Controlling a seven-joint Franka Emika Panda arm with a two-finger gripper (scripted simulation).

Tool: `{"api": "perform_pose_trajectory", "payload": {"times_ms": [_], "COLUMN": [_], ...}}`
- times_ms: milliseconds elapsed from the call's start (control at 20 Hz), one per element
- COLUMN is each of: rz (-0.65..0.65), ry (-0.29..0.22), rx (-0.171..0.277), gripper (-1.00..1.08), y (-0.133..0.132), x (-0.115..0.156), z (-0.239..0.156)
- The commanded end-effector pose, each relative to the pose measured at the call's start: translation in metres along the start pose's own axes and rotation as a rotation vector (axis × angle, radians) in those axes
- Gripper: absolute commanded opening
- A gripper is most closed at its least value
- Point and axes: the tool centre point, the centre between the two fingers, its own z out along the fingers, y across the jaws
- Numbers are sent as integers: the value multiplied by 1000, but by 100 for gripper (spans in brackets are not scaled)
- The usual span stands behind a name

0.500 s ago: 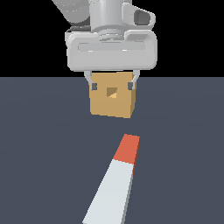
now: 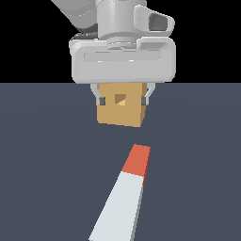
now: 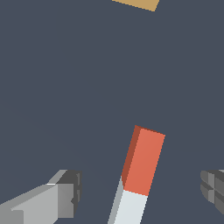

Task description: Insert the peg into the horizontal hole in a box.

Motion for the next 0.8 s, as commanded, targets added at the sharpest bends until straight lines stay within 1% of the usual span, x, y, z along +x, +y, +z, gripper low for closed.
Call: {"api": "perform_pose_trajectory", "payload": {"times_ms": [0, 400, 550, 750], "rz": [36, 193, 234, 266], "ry": [0, 3, 5, 7], "rx": [3, 14, 17, 19], "gripper": [100, 100, 100, 100], "y": [2, 8, 7, 6], "x": [-18, -97, -117, -132], "z": [12, 62, 76, 86]}}
